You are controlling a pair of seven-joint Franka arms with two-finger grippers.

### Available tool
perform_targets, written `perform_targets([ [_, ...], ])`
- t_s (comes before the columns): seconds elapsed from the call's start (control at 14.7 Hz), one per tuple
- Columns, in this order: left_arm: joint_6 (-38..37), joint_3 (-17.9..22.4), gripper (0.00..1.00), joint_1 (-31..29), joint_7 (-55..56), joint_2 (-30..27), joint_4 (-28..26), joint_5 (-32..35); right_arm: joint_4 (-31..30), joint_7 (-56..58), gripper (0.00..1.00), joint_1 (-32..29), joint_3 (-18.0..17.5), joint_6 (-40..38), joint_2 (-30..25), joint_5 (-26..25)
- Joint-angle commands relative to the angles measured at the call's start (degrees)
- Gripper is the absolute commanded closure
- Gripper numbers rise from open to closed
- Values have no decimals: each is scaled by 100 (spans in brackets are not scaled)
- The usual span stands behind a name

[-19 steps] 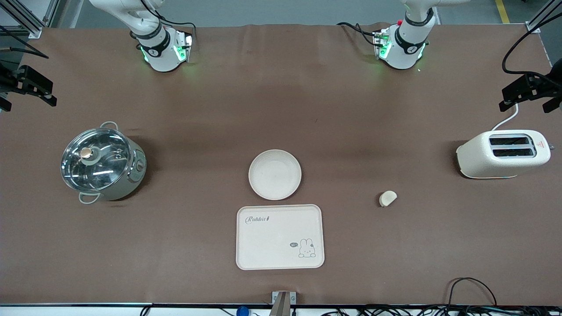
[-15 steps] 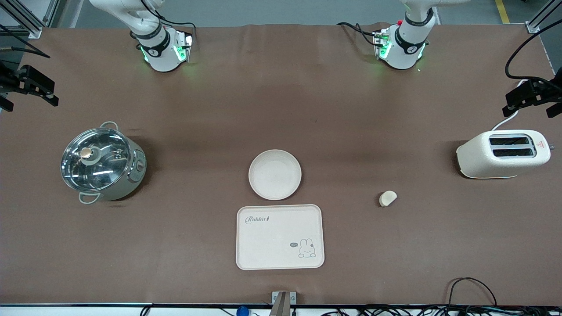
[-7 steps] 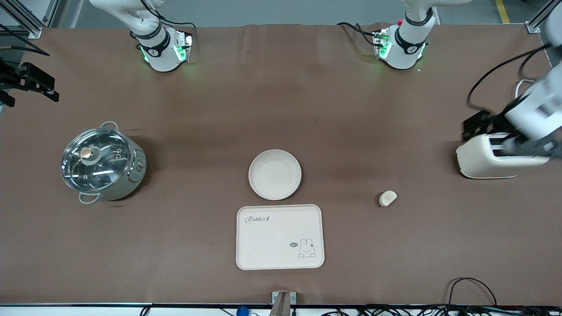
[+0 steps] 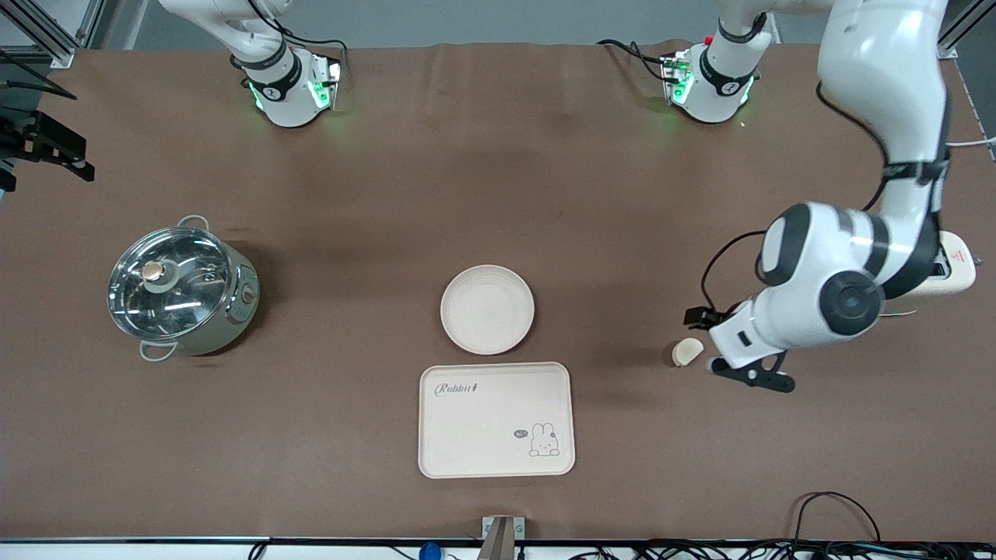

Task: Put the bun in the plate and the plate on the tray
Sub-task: 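Reach the left gripper to the white bun and grasp it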

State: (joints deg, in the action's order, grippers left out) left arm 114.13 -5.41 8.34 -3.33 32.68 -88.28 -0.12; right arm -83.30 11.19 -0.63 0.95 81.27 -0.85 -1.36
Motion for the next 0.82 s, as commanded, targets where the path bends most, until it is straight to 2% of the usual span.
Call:
perform_targets([
  [0.0, 1160, -4, 0, 63, -71, 97, -654, 21, -396, -12, 0, -182, 19, 300, -12, 153],
  [0.2, 1401, -4, 0, 71, -106, 432, -700, 21, -791, -186, 0, -429, 19, 582, -12, 557],
  [0.34, 1515, 5, 0, 159, -106, 450, -796, 143, -915, -494, 0, -394, 19, 705, -12, 584],
  [0.48, 2058, 5, 0, 133, -106, 450, -1129, 425, -1090, -827, 0, -307, -7, 959, -12, 593],
  [0.68, 2201, 5, 7, 133, -124, 450, -1218, 495, -1407, -1180, 0, -122, -7, 1434, 6, 636],
  [0.75, 2219, 5, 13, 124, -150, 450, -1227, 539, -1460, -1311, 0, -43, -7, 1557, 15, 663],
])
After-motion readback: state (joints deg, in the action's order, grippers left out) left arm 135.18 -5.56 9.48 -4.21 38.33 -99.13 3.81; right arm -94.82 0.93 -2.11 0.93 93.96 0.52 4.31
